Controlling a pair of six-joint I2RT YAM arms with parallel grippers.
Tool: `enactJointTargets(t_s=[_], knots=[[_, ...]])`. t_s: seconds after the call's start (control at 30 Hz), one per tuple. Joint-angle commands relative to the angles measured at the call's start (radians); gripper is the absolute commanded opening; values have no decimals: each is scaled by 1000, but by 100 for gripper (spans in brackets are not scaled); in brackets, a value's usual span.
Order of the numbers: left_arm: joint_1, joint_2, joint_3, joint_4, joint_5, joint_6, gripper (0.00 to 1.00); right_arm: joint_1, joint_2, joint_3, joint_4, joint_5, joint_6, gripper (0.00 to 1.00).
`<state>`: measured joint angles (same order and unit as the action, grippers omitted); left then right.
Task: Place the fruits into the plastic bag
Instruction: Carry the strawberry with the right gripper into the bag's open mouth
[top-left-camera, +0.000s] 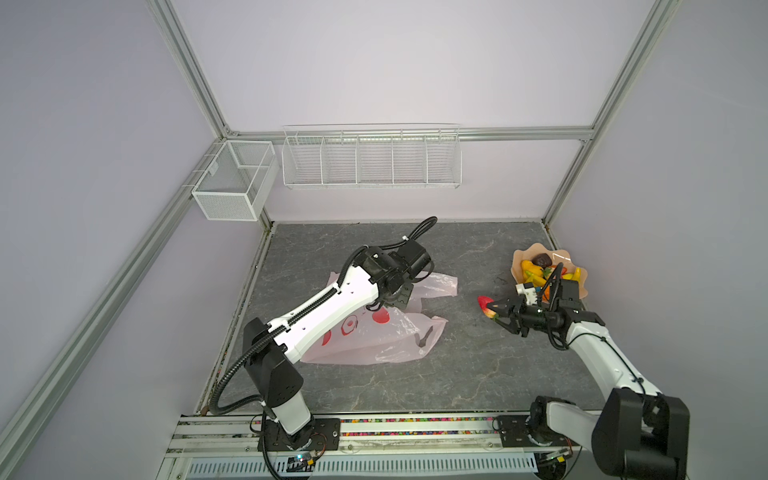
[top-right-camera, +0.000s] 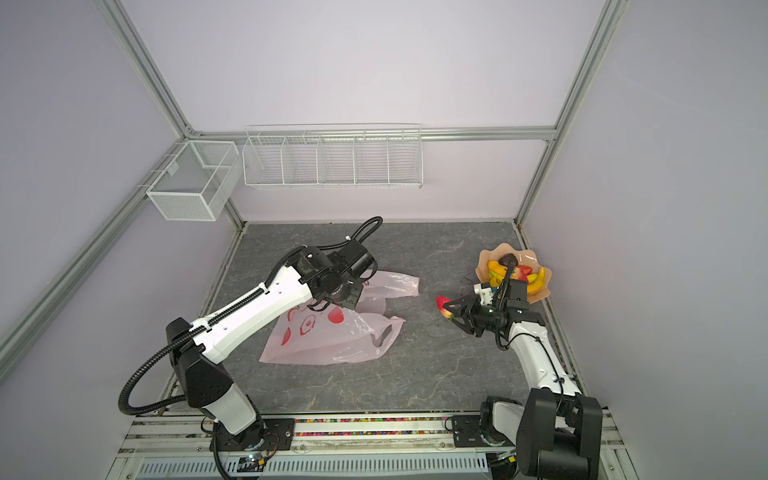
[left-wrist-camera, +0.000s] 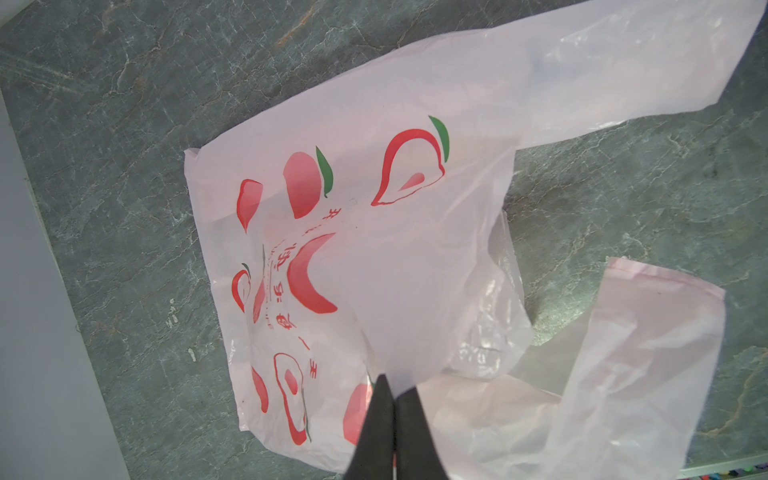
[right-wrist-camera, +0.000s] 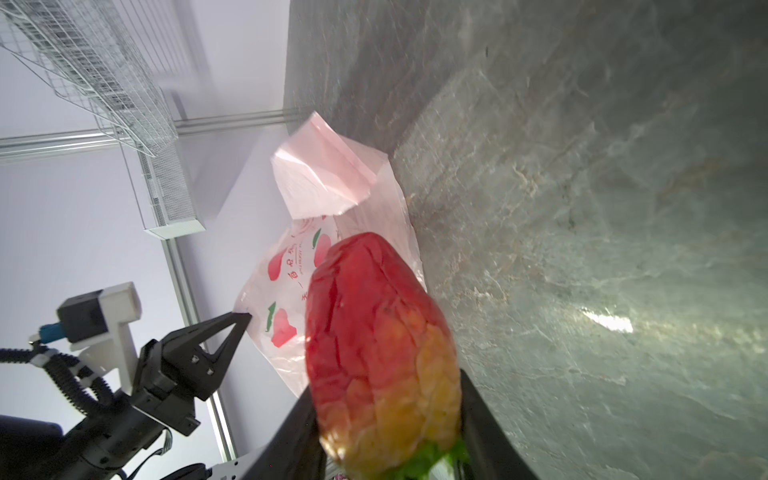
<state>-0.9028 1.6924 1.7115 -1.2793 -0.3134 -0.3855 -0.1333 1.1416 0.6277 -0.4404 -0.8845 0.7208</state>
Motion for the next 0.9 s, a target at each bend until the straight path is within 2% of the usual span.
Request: enactJointTargets(t_s=[0.0, 0.13, 0.33, 0.6, 0.87], knots=[[5, -5, 7, 1, 4, 12, 0, 13, -26, -60, 79, -13, 64, 20], [4, -4, 5, 7, 10, 18, 0, 22, -23, -73, 114, -8, 78, 20], [4, 3, 12, 14, 25, 25, 0, 70, 57, -70, 207, -6, 108, 19], [4, 11, 25, 28, 49, 27, 0, 259, 167, -55, 486, 49, 284, 19], [2, 29, 36, 43, 67, 23, 0, 485, 346, 50, 653, 104, 382, 18]])
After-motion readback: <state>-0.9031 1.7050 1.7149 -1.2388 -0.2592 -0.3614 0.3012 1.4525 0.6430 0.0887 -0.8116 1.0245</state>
